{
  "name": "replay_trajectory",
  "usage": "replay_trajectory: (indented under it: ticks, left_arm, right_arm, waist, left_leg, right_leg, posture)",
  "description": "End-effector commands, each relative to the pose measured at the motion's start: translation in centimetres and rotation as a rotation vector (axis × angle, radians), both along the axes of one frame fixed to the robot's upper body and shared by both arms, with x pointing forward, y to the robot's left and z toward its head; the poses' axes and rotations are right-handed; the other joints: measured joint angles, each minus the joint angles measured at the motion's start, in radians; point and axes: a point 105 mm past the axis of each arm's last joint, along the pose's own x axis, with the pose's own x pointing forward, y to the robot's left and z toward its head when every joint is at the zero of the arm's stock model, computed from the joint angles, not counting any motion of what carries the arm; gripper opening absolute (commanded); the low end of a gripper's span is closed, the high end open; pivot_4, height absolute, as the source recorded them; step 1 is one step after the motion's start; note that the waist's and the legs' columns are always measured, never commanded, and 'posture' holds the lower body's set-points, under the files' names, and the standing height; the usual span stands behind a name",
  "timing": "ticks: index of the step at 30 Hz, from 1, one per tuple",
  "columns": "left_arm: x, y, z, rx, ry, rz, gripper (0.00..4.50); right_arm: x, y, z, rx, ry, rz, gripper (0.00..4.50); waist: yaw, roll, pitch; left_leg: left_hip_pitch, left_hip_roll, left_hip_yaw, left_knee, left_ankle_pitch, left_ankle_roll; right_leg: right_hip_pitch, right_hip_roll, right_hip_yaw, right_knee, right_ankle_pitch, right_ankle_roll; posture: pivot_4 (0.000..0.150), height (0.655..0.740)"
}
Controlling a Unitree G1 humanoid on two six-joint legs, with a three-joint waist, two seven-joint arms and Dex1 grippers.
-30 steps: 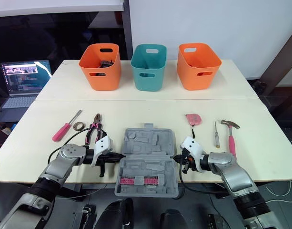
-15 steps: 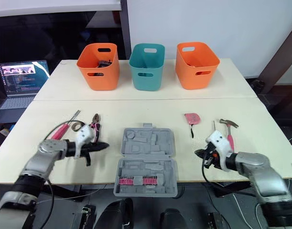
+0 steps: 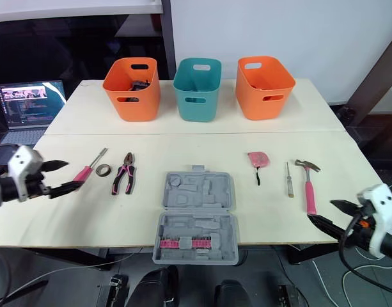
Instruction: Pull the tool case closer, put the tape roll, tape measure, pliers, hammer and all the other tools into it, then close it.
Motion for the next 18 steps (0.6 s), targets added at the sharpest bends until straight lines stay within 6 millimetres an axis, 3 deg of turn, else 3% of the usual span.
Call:
replay_trajectory:
  ticks: [1, 4, 8, 12, 18]
  left_arm:
    - [-0.1, 1.2, 1.4, 0.028, -0.054, 0.019, 4.50]
    - [0.0, 1.1, 1.6, 0.021, -0.064, 0.013, 4.50]
    - [-0.4, 1.2, 1.9, 0.024, -0.076, 0.023, 4.50]
    - [-2.0, 1.0, 1.4, -0.030, -0.051, 0.041, 4.50]
    - [-5.6, 0.8, 0.0, -0.095, -0.056, 0.142, 4.50]
  right_arm:
    - [0.2, -1.3, 1.9, -0.036, -0.074, -0.036, 4.45]
    - [0.5, -1.3, 2.1, -0.023, -0.080, -0.028, 4.45]
    - [1.9, 0.9, 3.0, -0.040, -0.090, 0.070, 4.45]
    - [4.2, 5.0, 5.5, 0.012, -0.131, 0.221, 4.45]
    - [6.8, 11.3, 9.5, -0.049, -0.226, 0.469, 4.45]
  waist:
    - [0.002, 0.000, 0.000]
    - [0.003, -0.001, 0.000]
    - [-0.003, 0.000, 0.000]
    - [-0.025, 0.000, 0.000]
    - [-0.037, 0.000, 0.001]
  left_leg:
    - [0.000, 0.000, 0.000, -0.001, 0.000, 0.000]
    - [-0.001, -0.001, 0.001, -0.003, 0.000, 0.000]
    - [-0.001, -0.001, 0.002, -0.007, 0.001, 0.001]
    - [-0.001, 0.000, 0.006, -0.009, 0.002, 0.003]
    - [0.000, 0.002, 0.008, -0.008, 0.002, 0.003]
  right_leg:
    - [0.000, 0.000, 0.000, -0.002, 0.000, -0.001]
    - [-0.001, -0.002, 0.000, -0.005, 0.001, -0.001]
    - [-0.003, -0.003, 0.000, -0.005, 0.001, -0.001]
    - [-0.002, -0.003, -0.001, -0.004, 0.001, -0.001]
    - [-0.003, -0.002, -0.003, -0.001, 0.001, 0.000]
  posture:
    - [0.150, 0.7400]
    - [0.150, 0.7400]
    - [0.150, 0.7400]
    - [0.150, 0.7400]
    - [0.150, 0.7400]
